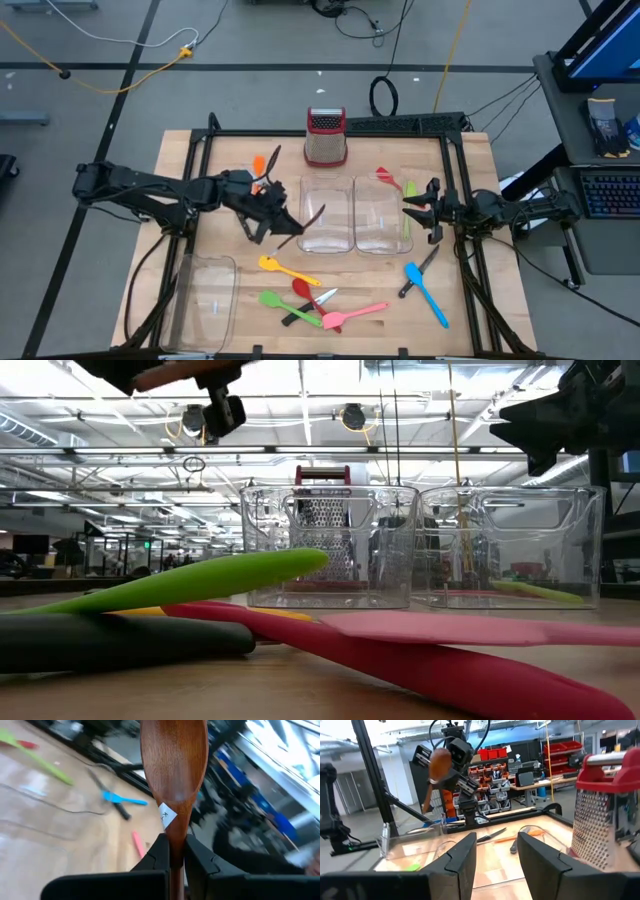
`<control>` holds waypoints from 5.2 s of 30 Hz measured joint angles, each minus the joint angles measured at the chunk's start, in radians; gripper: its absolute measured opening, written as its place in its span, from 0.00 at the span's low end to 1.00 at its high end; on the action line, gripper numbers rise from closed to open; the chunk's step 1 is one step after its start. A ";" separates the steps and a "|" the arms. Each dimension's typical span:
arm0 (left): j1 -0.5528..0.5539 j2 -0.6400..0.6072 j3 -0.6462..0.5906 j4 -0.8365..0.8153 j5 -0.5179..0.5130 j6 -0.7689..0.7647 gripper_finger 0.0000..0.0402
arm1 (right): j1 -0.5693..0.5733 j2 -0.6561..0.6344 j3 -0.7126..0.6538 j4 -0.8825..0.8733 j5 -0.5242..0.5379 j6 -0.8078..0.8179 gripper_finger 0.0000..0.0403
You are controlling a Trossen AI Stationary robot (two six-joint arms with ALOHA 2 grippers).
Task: Pick & Place Kitchen Items
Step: Put the brown serving spoon into the right transparent bin
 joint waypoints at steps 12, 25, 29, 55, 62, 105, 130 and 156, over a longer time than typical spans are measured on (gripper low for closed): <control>-0.007 0.001 0.000 0.057 -0.406 0.106 0.04 | 0.000 0.099 -0.068 0.221 -0.001 0.105 0.33; -0.019 0.119 0.000 0.313 -0.542 0.317 0.04 | 0.000 0.404 -0.059 0.562 0.001 -0.010 0.33; -0.019 0.170 0.037 0.335 -0.556 0.374 0.04 | 0.000 0.517 -0.016 0.562 0.001 -0.052 0.33; -0.032 0.422 0.338 0.351 -0.541 0.559 0.04 | 0.000 1.104 0.323 0.768 0.082 -0.230 0.70; -0.039 0.429 0.336 0.357 -0.546 0.569 0.04 | 0.000 1.175 0.391 0.771 0.107 -0.213 0.76; -0.081 0.428 0.336 0.327 -0.607 0.596 0.04 | -0.027 1.292 0.525 0.817 0.104 -0.073 0.07; -0.070 0.422 0.336 0.241 -0.681 0.711 0.28 | -0.027 1.251 0.525 0.690 0.114 0.015 0.07; -0.058 0.307 0.261 -0.053 -0.756 0.680 0.29 | -0.028 0.885 0.525 -0.205 -0.004 0.612 0.07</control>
